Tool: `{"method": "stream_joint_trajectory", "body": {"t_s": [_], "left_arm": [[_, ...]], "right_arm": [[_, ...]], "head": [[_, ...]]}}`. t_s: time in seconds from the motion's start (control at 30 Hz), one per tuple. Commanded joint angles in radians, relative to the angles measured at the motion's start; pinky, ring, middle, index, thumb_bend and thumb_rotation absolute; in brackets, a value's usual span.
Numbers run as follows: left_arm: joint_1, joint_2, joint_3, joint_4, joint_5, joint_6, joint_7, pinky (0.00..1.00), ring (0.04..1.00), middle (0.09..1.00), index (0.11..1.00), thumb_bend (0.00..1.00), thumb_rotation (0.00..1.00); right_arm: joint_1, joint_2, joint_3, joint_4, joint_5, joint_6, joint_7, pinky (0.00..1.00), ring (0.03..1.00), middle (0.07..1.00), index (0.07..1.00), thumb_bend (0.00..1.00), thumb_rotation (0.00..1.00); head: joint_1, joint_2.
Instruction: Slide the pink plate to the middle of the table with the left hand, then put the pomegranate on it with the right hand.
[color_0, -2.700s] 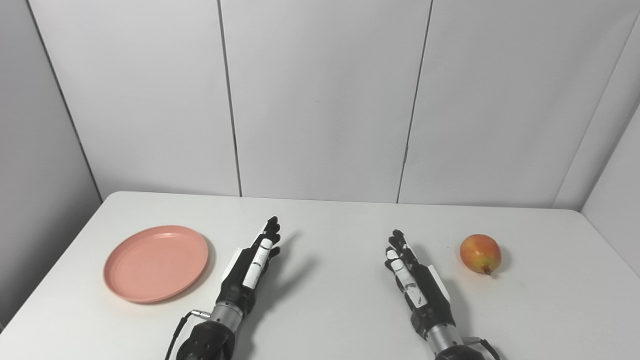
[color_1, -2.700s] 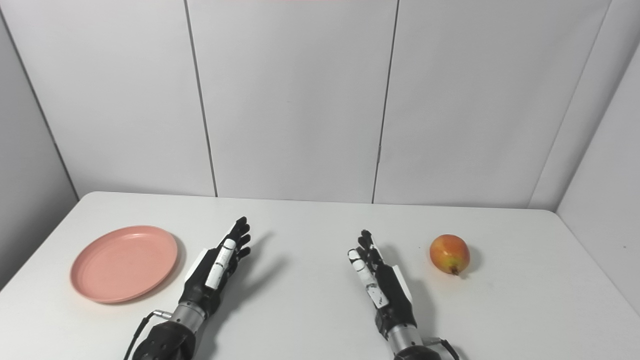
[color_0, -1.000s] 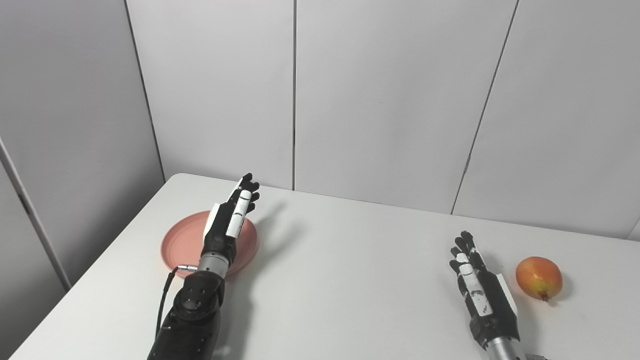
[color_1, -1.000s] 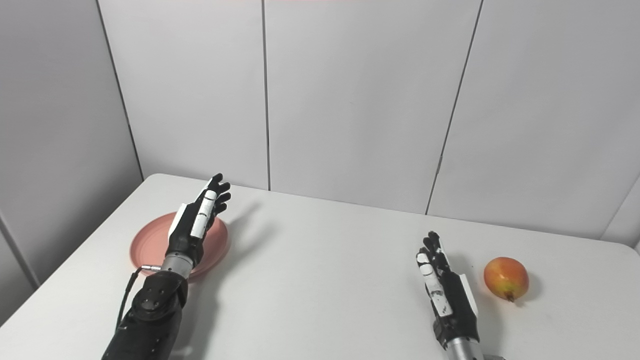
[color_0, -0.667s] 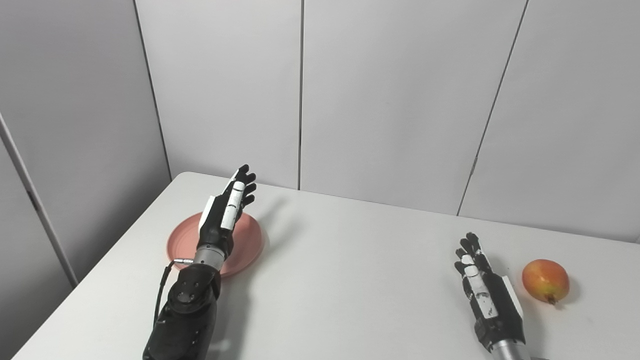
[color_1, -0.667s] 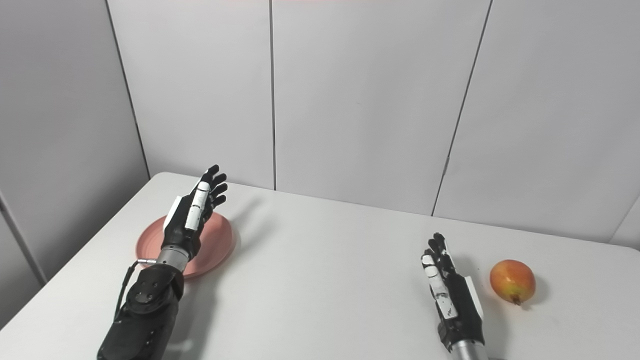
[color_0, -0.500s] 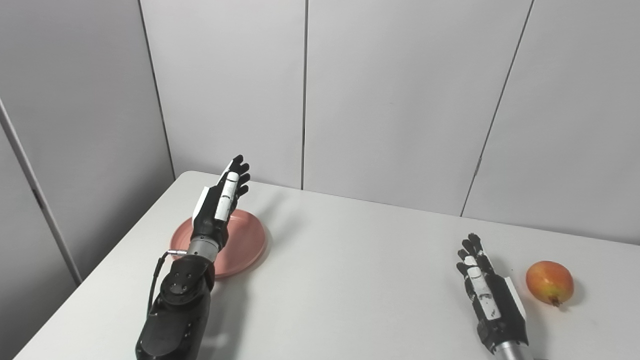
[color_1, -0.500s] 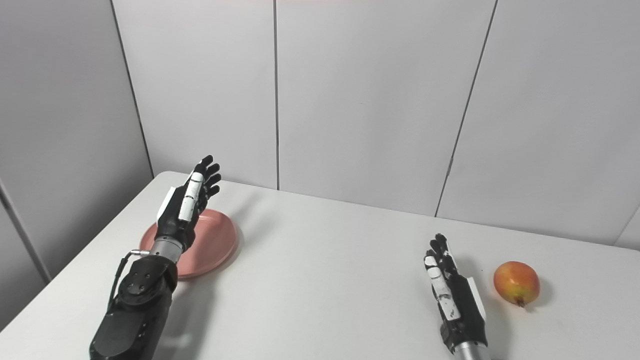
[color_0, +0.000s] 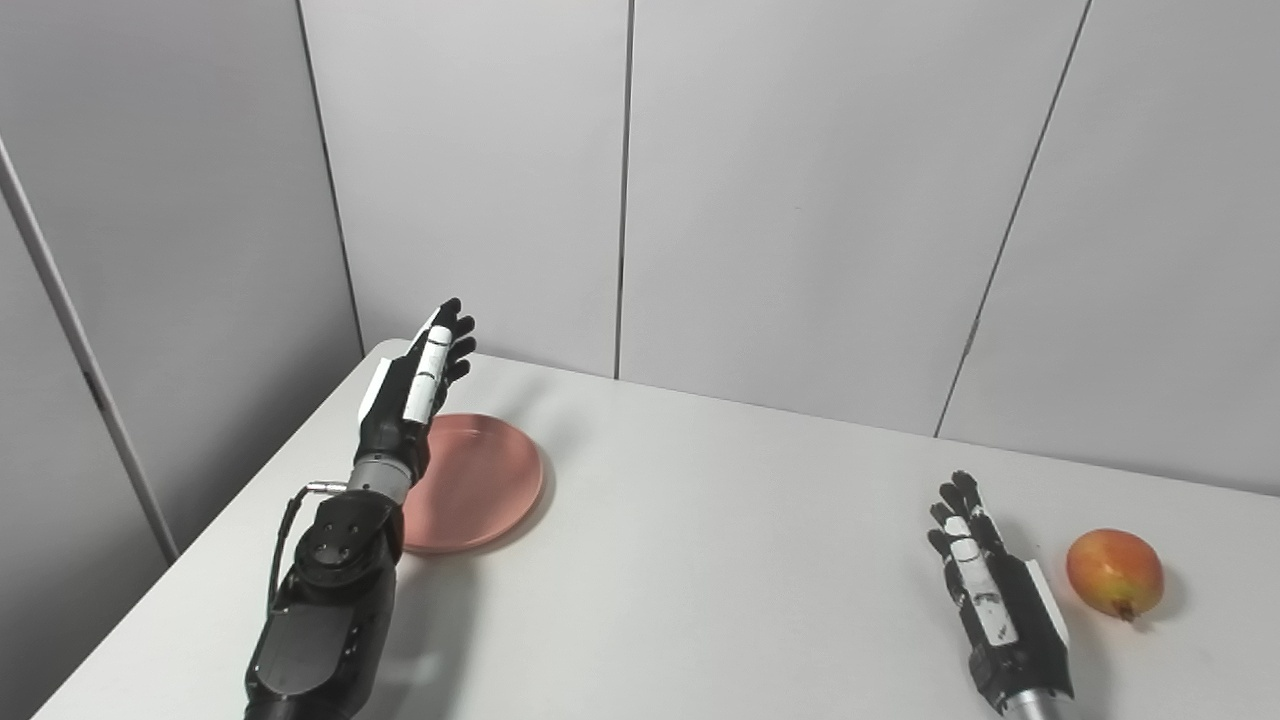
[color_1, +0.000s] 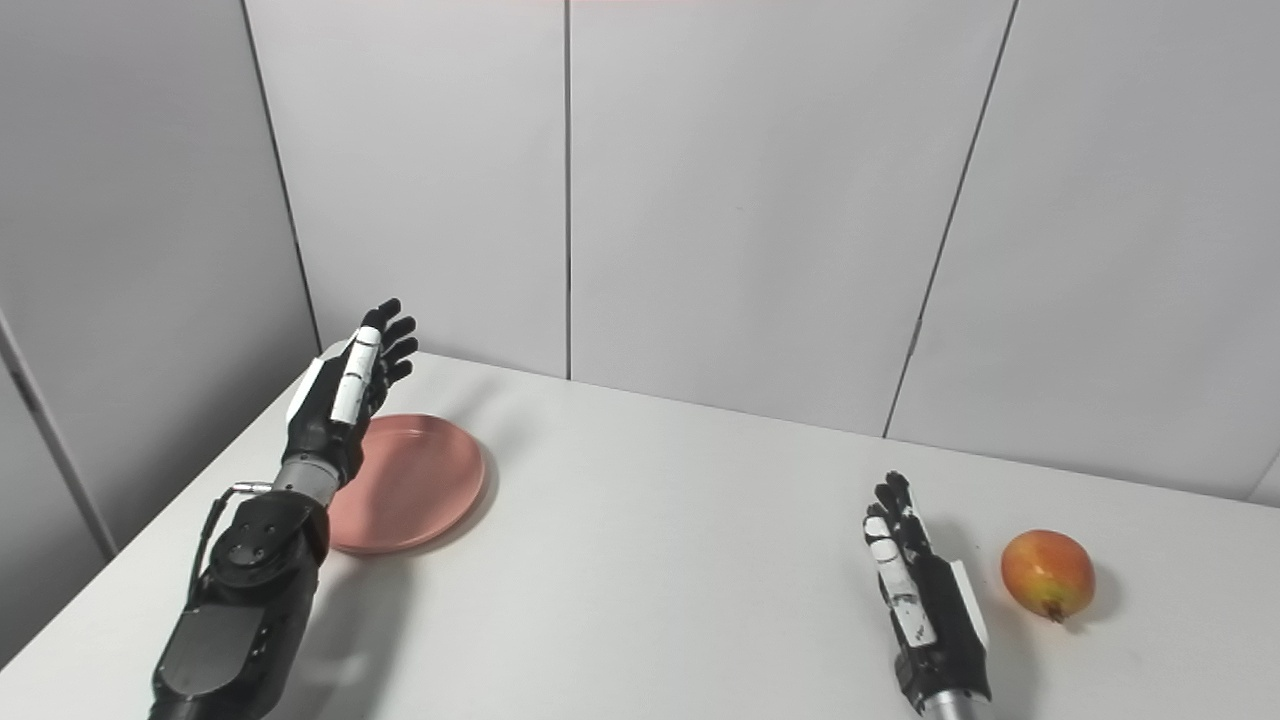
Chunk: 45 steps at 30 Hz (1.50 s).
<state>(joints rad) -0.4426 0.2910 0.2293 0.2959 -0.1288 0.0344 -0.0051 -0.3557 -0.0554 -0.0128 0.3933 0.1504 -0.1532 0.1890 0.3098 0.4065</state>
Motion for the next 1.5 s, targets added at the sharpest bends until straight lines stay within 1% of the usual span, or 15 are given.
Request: {"method": "stream_joint_trajectory", "body": {"t_s": [0.0,0.07,0.27,0.37,0.57,0.73,0.93,1.1,1.3,1.4,1.47], "left_arm": [[-0.047,0.052,0.007,-0.001,0.009,-0.033,-0.008,0.88,0.905,0.914,0.91,0.6,1.0],[-0.044,0.073,0.01,0.021,0.012,-0.044,-0.013,0.87,0.895,0.908,0.906,0.59,1.0],[-0.04,0.111,0.031,0.074,-0.013,-0.079,-0.03,0.85,0.884,0.896,0.892,0.58,1.0],[-0.038,0.123,0.044,0.088,-0.031,-0.088,-0.043,0.85,0.893,0.898,0.891,0.57,1.0],[-0.038,0.141,0.06,0.137,-0.043,-0.115,-0.058,0.85,0.886,0.889,0.88,0.59,1.0],[-0.039,0.149,0.064,0.169,-0.037,-0.124,-0.049,0.85,0.878,0.876,0.869,0.6,1.0],[-0.059,0.157,0.071,0.275,-0.047,-0.196,-0.059,0.82,0.857,0.855,0.844,0.64,1.0],[-0.076,0.164,0.067,0.356,-0.051,-0.241,-0.072,0.81,0.857,0.858,0.847,0.63,1.0],[-0.088,0.166,0.053,0.402,-0.036,-0.269,-0.08,0.81,0.859,0.863,0.849,0.63,1.0],[-0.091,0.167,0.047,0.415,-0.037,-0.271,-0.088,0.84,0.87,0.869,0.858,0.61,1.0],[-0.092,0.161,0.051,0.415,-0.05,-0.256,-0.09,0.85,0.866,0.864,0.852,0.6,1.0]], "right_arm": [[0.012,-0.011,-0.008,0.007,0.009,-0.013,0.012,1.0,1.0,1.0,1.0,0.53,0.78],[0.011,-0.014,-0.006,0.01,0.01,-0.017,0.014,1.0,1.0,1.0,1.0,0.53,0.78],[0.009,-0.016,-0.006,0.016,0.013,-0.017,0.012,1.0,1.0,1.0,1.0,0.56,0.78],[0.009,-0.015,-0.007,0.012,0.014,-0.012,0.01,1.0,1.0,1.0,1.0,0.55,0.78],[0.008,-0.016,-0.007,0.014,0.015,-0.014,0.011,1.0,1.0,1.0,1.0,0.55,0.78],[0.005,-0.017,-0.006,0.021,0.012,-0.019,0.009,1.0,1.0,1.0,1.0,0.56,0.78],[0.005,-0.019,-0.006,0.021,0.011,-0.021,0.009,1.0,1.0,1.0,1.0,0.58,0.79],[0.003,-0.017,-0.008,0.022,0.013,-0.018,0.007,1.0,1.0,1.0,1.0,0.57,0.79],[0.002,-0.017,-0.007,0.025,0.01,-0.023,0.006,1.0,1.0,1.0,1.0,0.57,0.79],[0.001,-0.018,-0.007,0.027,0.007,-0.028,0.005,1.0,1.0,1.0,1.0,0.55,0.8],[-0.002,-0.018,-0.007,0.032,0.006,-0.032,0.004,1.0,1.0,1.0,1.0,0.55,0.8]], "head": [[0.001,0.0],[0.001,0.0],[0.003,0.001],[0.005,0.002],[0.006,0.0],[0.007,0.0],[0.007,0.0],[0.008,0.0],[0.008,0.0],[0.008,0.0],[0.009,0.0]]}}
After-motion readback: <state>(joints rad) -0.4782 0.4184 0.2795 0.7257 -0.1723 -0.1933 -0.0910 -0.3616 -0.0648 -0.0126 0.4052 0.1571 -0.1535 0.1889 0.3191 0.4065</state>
